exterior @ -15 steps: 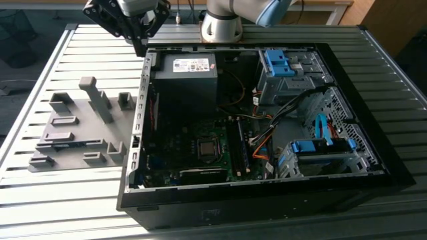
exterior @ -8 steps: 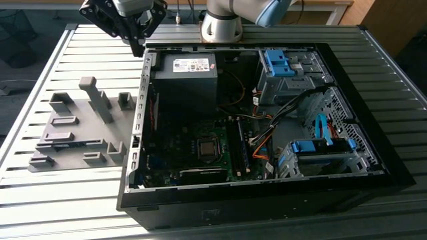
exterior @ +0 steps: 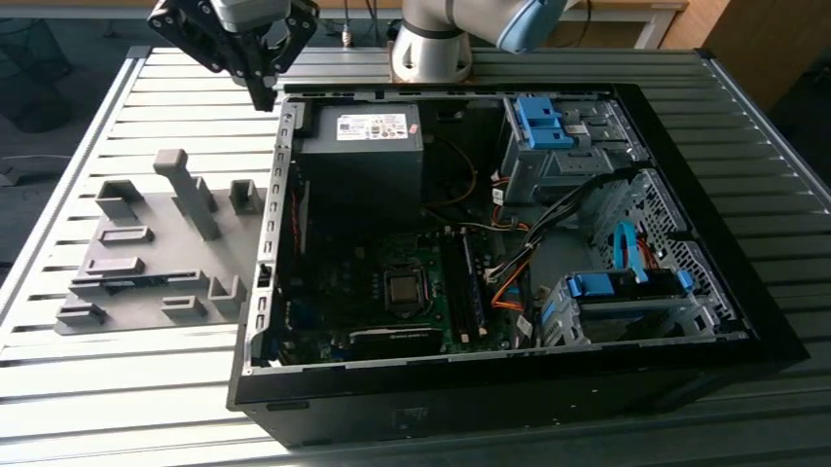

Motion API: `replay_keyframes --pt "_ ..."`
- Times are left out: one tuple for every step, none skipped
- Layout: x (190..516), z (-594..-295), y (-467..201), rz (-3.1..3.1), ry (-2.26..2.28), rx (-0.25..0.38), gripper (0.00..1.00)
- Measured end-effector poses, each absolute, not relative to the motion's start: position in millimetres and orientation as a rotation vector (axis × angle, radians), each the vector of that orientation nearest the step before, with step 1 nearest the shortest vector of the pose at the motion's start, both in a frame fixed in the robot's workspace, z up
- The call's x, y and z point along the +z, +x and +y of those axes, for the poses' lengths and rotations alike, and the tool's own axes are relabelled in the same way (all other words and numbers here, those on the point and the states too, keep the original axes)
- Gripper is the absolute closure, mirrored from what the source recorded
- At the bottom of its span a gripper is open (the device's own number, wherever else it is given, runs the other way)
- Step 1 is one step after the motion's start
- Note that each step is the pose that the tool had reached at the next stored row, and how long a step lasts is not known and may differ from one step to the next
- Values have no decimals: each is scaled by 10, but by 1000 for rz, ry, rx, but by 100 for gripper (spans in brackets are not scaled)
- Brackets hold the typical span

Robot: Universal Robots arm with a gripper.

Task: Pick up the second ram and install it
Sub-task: 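Reach for the second ram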

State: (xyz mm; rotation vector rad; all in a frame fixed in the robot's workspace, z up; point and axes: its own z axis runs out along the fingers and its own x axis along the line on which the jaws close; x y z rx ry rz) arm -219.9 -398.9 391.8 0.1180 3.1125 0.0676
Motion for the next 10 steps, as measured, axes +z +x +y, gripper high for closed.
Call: replay_keyframes --pt "3918 -3989 -2205 3112 118 68 89" --pt "3918 -3989 -2210 3112 118 68 89" --pt "3918 -3989 -2216 3113 118 68 89" --pt "3918 -3989 -2222 3112 118 68 89" --pt "3918 -3989 -2228 3112 118 68 89" --pt "3918 -3989 -2234 3112 118 68 89" --pt "3917 -3990 -2240 3112 118 68 89" --pt "3917 -3989 -2246 3112 118 68 89" --pt "3917 -3989 -2253 3112 118 68 89" --pt "3917 -3989 -2260 3112 118 68 89"
